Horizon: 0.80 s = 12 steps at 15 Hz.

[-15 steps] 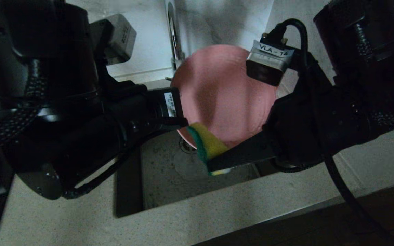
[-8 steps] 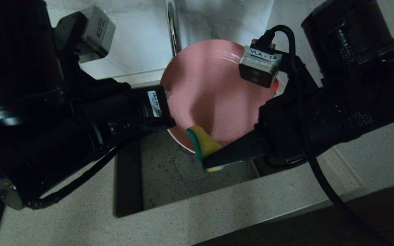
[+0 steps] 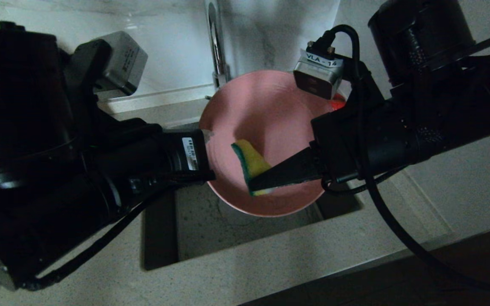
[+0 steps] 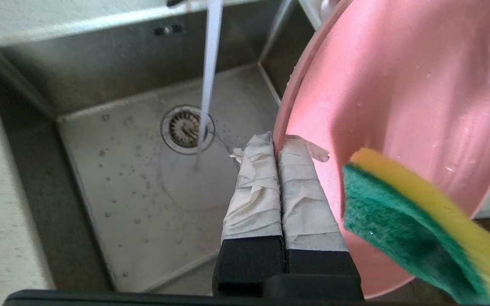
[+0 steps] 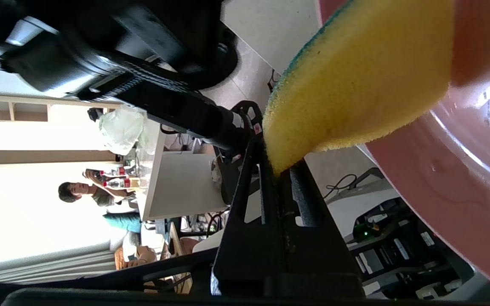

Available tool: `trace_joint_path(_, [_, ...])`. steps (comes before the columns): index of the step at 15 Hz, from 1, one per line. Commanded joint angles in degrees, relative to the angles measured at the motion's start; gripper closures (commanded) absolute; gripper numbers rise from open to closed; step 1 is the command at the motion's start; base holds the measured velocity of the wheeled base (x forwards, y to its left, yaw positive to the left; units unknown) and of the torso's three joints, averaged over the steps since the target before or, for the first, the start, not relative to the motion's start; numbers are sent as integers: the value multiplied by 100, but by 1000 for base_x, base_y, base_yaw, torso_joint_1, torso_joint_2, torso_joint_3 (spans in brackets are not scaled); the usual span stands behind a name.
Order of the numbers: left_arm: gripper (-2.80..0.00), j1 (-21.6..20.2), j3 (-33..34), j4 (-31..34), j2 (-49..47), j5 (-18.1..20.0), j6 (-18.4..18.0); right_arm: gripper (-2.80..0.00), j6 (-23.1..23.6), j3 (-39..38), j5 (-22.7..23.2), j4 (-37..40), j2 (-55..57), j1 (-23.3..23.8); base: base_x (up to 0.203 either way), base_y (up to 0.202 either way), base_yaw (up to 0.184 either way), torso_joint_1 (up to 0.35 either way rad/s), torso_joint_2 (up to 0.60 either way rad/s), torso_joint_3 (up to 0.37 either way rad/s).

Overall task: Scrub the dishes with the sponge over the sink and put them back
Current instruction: Wipe the plate

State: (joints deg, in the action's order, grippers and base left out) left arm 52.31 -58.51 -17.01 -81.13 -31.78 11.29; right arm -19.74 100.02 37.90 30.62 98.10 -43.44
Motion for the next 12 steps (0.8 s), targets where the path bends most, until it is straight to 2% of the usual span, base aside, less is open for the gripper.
trace_joint_path(1, [0,7,-13,-13,163,-21,2,0,-13,26,-19,14,95,36,0,0,0,0,0,0])
trace_joint_path(6, [0,7,21,-4,247,-14,-18,0,-13,208,-428,30,254,211,0,0,0,0,0,0])
trace_joint_path(10, [0,16,98,4,282,-4,-68,0,-30,442,-520,84,236,310,0,0,0,0,0,0])
trace_joint_path(12, [0,20,270,-12,286,4,-202,0,-39,568,-521,99,186,394,0,0,0,0,0,0])
